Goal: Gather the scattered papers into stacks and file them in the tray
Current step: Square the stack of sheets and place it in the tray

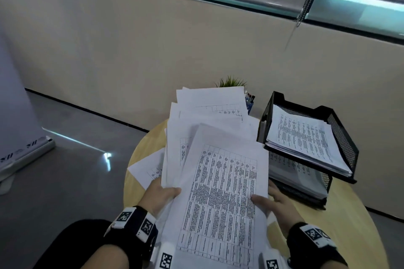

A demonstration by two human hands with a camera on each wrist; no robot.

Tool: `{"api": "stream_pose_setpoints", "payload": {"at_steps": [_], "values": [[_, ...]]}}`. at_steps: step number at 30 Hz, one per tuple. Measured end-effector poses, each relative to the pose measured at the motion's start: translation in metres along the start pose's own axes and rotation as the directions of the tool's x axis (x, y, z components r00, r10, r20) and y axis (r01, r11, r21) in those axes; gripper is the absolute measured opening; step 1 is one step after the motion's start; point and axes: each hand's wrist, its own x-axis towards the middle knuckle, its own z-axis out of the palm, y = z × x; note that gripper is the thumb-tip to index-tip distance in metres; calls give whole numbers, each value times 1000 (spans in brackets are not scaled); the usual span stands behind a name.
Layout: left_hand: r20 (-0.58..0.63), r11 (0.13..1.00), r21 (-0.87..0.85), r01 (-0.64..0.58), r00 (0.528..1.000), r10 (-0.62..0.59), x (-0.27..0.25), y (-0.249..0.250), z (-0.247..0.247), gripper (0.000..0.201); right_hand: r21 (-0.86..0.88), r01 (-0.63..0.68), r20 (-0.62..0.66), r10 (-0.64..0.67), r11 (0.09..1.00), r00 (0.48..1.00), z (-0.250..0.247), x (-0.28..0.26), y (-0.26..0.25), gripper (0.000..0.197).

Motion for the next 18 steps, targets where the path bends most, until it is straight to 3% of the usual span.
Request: {"api": "stream_pose_setpoints", "payload": {"at_steps": [3,7,11,13,16,18], "values": [[-29,998,48,-26,999,27,3,0,-4,25,81,-28,81,21,996,997,3,-1,1,74],[-64,998,41,-58,996,60,5,2,-11,23,120,-11,6,11,993,1000,11,8,-1,94],[-53,997,-32,-63,997,62,4,6,-15,28,148,-27,84,15,989,996,20,9,-19,91],[0,996,-72,-49,999,50,1,8,-12,35,130,-35,81,25,991,996,22,7,-30,93],[95,991,-129,-29,995,41,-4,8,0,36,199,-66,54,56,978,997,15,4,-42,69],[163,990,-141,-8,986,32,-4,3,8,50,241,-75,35,69,967,997,11,0,-44,71]]}}
